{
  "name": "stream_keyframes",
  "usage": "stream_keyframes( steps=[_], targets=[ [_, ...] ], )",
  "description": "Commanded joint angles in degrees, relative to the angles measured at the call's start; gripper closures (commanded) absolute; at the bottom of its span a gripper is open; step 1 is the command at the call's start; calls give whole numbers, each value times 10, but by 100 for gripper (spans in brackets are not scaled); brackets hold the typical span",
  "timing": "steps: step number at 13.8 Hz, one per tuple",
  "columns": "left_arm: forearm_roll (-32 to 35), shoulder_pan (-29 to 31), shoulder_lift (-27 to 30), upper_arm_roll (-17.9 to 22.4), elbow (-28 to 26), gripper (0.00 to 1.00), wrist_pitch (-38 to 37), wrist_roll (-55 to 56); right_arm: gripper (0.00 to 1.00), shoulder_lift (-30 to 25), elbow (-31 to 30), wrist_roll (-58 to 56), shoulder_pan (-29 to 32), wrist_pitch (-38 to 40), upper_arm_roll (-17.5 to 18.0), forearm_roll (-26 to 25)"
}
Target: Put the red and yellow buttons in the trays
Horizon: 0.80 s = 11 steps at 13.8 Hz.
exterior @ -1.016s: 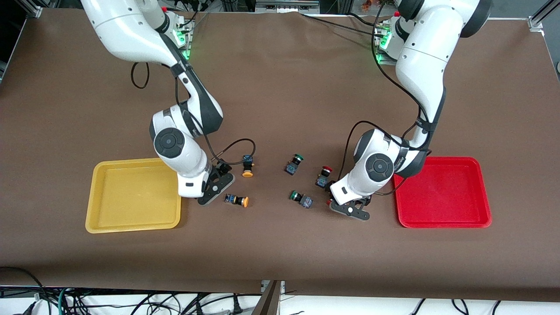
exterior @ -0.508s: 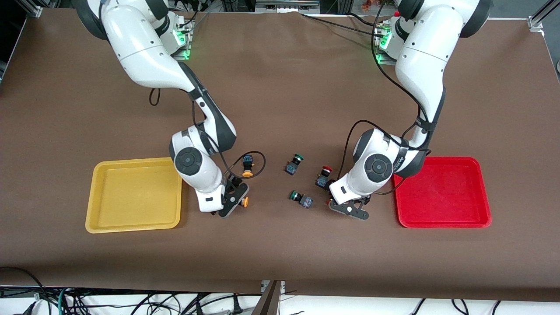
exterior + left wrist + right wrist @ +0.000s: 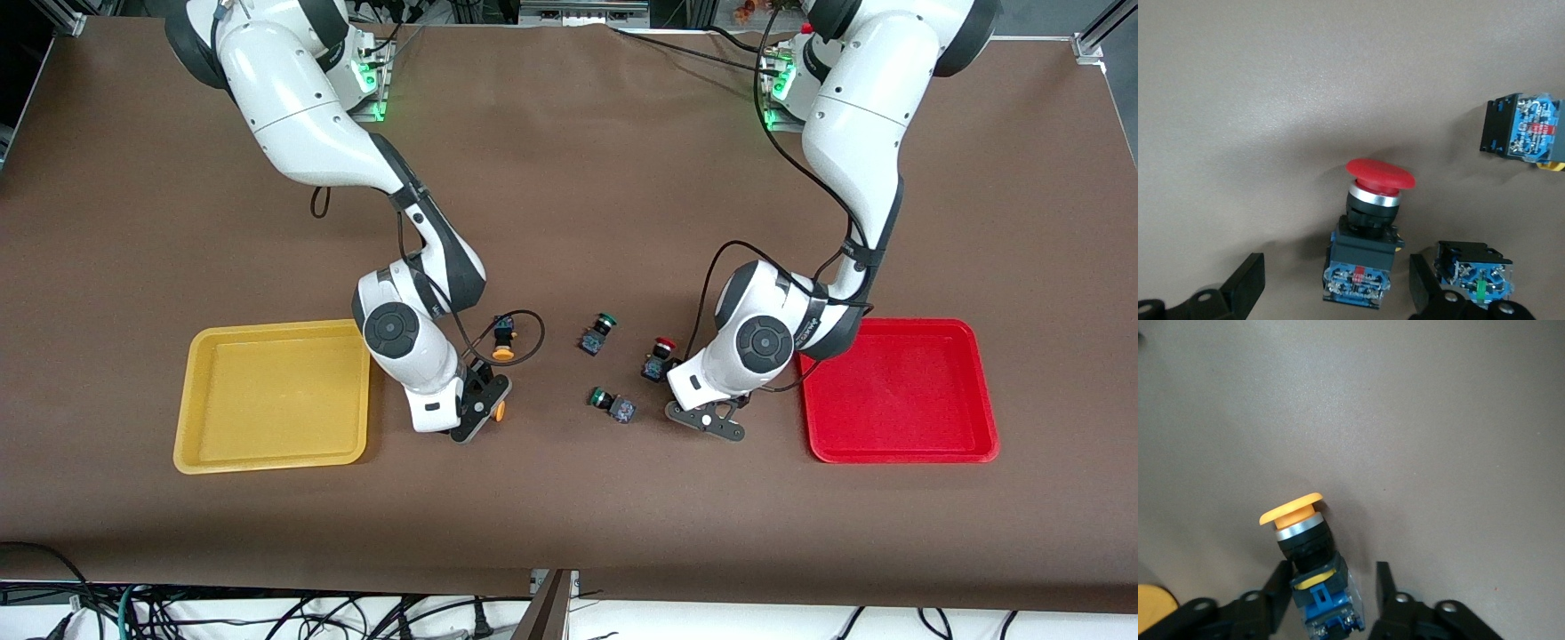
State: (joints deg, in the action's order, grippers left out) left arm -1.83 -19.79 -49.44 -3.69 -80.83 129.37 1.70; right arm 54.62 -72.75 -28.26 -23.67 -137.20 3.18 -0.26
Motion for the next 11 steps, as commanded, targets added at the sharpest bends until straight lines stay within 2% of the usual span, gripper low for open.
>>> stream_keyframes(
  steps=[1, 3, 4, 6, 8, 11],
  targets=[
    [-10, -4, -1, 1, 3, 31, -5, -17, 100, 3, 9, -7, 7, 6, 2, 13],
    [-10, -9, -1, 1, 3, 48, -5, -13, 100, -6, 9, -7, 13, 42, 0, 16],
    [-10, -9, -2, 1, 4, 71, -5, -13, 100, -19, 10, -10, 27, 83, 1, 16],
    [-10, -9, -2, 1, 6, 91, -4, -16, 100, -47, 9, -13, 46, 139, 0, 14],
    [-10, -2, 0, 1, 9, 94, -5, -16, 100, -74, 5, -28, 54, 194, -9, 10],
    [-5, 23, 23, 3, 14, 94, -38, -16, 100, -97, 2, -131, 95, 246, -39, 10]
  ],
)
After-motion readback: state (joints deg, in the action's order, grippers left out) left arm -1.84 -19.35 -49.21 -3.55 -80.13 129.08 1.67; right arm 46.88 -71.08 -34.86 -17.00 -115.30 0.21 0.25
